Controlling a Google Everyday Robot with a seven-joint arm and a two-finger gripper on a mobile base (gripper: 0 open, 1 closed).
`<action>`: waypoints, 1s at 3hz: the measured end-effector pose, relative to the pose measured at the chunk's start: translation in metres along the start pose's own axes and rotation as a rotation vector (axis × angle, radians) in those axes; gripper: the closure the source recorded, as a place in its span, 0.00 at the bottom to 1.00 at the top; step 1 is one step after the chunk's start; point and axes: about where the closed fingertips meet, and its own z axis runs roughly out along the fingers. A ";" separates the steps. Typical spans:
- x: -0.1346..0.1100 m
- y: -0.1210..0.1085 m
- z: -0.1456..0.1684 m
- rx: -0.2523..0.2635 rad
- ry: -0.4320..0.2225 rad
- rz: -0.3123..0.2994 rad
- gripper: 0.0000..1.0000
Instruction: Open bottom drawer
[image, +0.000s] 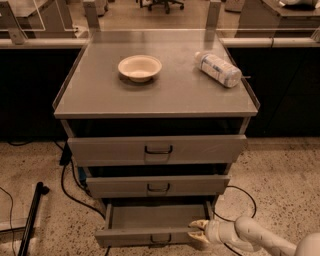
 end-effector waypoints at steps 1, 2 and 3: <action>0.007 0.010 -0.016 0.014 -0.028 0.018 1.00; 0.007 0.013 -0.018 0.016 -0.034 0.020 1.00; 0.006 0.013 -0.018 0.016 -0.034 0.020 0.89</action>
Offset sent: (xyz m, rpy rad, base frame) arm -0.0540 -0.0436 0.0161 0.0920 -0.0233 -0.0454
